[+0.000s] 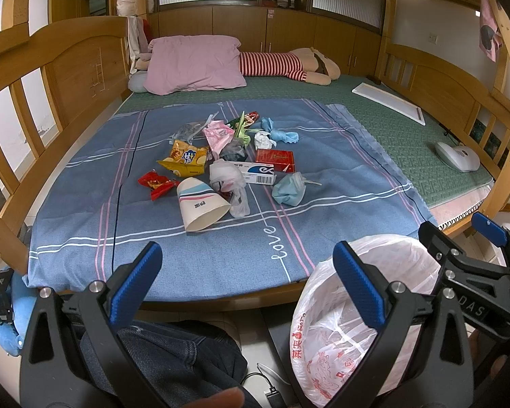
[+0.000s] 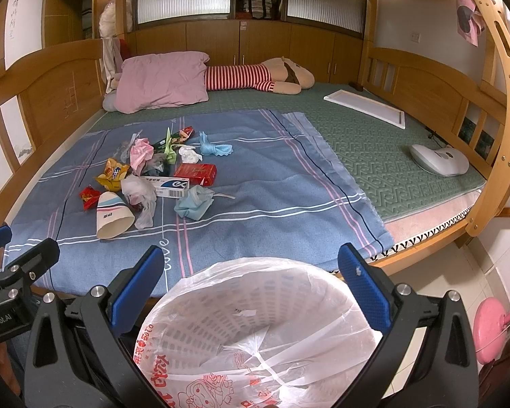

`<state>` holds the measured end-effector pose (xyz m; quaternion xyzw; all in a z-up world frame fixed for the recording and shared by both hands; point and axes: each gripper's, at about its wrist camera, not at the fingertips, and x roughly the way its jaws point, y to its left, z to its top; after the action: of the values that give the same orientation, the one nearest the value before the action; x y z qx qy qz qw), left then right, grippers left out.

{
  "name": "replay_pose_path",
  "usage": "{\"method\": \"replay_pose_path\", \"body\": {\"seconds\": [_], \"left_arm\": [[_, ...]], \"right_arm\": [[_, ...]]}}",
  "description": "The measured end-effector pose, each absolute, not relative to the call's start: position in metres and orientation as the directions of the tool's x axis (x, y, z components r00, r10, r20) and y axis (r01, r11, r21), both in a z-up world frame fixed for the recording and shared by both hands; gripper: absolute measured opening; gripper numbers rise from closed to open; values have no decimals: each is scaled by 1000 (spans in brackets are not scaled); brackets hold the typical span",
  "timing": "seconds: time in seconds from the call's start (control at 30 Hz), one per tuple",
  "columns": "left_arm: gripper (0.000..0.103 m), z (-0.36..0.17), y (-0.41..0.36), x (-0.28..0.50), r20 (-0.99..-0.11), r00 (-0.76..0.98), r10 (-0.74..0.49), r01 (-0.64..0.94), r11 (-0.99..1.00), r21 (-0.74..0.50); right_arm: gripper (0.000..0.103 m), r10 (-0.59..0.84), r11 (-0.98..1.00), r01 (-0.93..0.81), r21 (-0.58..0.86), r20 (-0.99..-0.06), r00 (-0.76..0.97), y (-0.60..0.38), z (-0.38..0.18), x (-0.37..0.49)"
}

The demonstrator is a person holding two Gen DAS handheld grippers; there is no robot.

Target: Collect trash

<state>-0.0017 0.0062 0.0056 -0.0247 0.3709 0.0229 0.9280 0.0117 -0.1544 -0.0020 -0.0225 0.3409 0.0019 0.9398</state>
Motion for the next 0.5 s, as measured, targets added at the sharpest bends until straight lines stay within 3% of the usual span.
{"method": "replay_pose_path", "body": {"seconds": [0.5], "left_arm": [[100,5,6,-2,-690,723,25,-61,998,-28]], "right_arm": [[100,-12,999,-18,-41,-642,767,-152,0,13]]}}
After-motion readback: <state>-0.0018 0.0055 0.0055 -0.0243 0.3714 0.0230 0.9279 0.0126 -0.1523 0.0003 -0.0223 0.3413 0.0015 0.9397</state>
